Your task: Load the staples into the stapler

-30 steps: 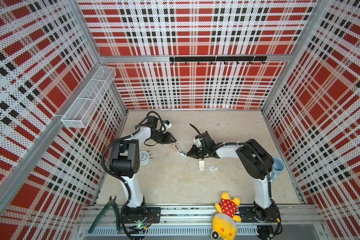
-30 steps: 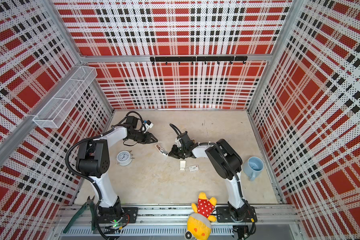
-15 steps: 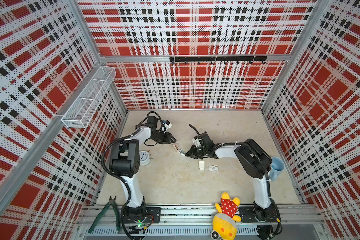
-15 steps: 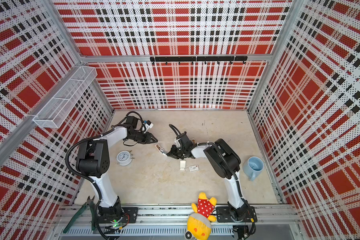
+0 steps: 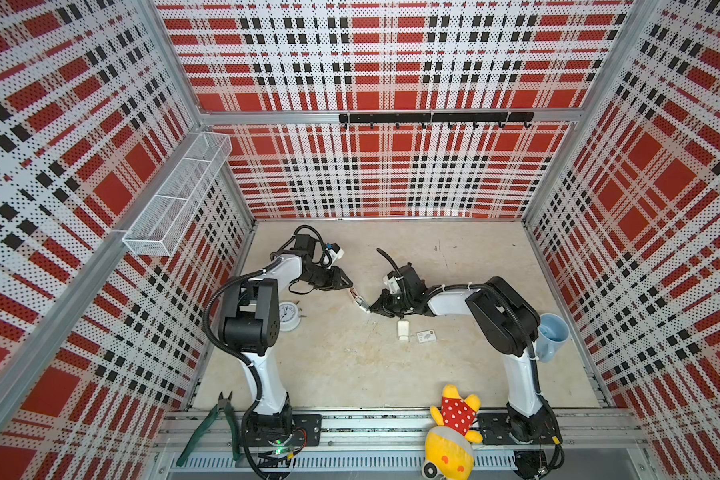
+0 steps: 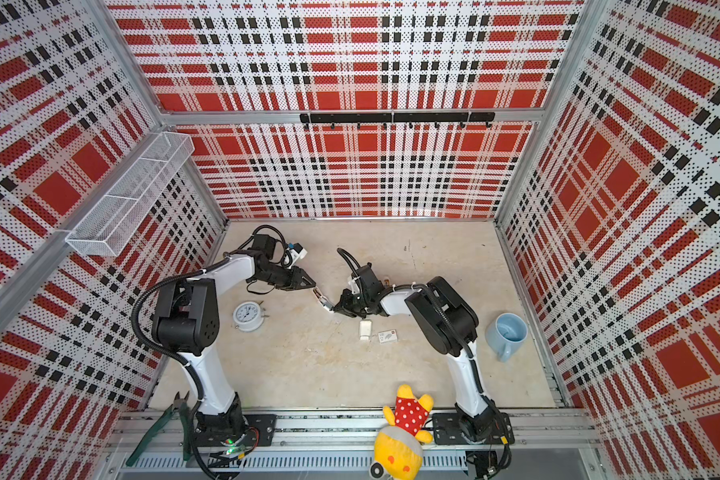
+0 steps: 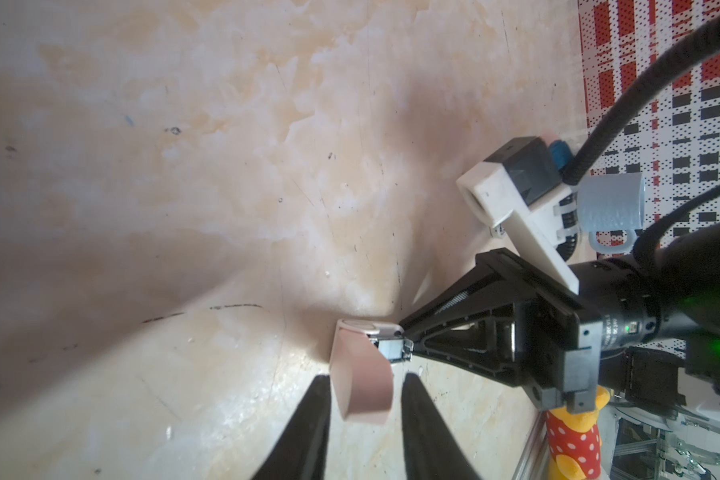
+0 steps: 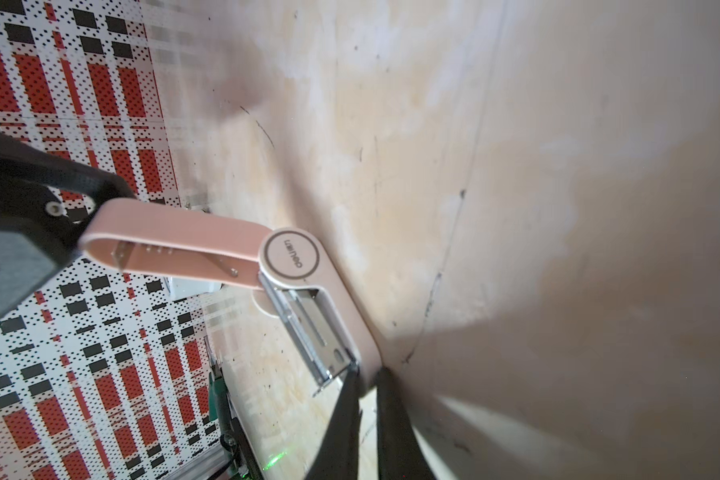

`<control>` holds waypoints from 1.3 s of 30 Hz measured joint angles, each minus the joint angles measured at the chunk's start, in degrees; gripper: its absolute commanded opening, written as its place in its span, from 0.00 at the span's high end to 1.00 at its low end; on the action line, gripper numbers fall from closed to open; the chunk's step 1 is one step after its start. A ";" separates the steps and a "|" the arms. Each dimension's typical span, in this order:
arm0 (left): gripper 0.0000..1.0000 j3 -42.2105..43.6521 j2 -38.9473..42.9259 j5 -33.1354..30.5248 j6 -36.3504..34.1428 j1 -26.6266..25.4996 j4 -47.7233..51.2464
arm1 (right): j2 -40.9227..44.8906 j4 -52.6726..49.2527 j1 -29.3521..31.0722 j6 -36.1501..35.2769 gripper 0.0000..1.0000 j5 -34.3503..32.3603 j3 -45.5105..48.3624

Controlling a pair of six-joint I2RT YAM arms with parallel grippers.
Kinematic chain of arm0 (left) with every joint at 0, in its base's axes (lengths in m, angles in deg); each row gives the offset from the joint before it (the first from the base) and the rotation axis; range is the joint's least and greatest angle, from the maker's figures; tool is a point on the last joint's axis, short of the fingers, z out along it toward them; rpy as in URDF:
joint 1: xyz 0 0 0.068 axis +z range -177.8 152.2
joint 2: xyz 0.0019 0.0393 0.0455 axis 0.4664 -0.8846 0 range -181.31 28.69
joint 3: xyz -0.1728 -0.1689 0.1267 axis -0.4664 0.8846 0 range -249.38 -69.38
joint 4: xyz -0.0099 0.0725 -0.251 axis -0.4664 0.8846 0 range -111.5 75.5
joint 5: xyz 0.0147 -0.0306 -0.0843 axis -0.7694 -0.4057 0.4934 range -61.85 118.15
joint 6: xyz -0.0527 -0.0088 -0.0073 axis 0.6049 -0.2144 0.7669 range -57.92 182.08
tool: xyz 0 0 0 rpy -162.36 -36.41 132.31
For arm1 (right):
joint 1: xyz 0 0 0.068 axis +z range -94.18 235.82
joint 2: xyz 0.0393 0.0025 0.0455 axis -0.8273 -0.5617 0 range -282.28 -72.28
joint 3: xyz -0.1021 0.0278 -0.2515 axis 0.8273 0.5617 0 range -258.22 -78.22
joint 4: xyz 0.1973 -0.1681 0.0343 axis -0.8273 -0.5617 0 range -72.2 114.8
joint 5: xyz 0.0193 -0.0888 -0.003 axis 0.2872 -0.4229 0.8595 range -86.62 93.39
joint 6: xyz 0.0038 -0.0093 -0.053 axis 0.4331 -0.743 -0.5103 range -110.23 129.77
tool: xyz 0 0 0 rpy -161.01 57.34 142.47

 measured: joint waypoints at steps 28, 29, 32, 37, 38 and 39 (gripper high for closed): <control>0.54 2.19 2.84 0.61 -1.95 1.07 3.10 | 3.98 -6.84 2.45 -11.47 0.81 1.20 -2.21; 0.53 1.97 3.10 0.68 -2.05 1.36 3.50 | 3.98 -6.86 3.02 -11.54 0.81 1.55 -2.29; 0.51 1.11 4.22 0.90 -2.32 2.25 4.55 | 3.45 -6.54 4.57 -11.41 0.81 3.02 -3.34; 0.48 -1.46 6.27 1.73 -2.47 3.89 5.44 | 1.03 -6.80 4.72 -11.43 0.82 3.39 -6.10; 0.48 -2.03 6.56 1.90 -2.47 4.24 5.51 | 0.39 -7.19 4.68 -11.47 0.82 3.23 -6.80; 0.47 -2.56 6.78 2.10 -2.47 4.66 5.51 | -0.13 -7.41 4.63 -11.52 0.82 3.04 -7.43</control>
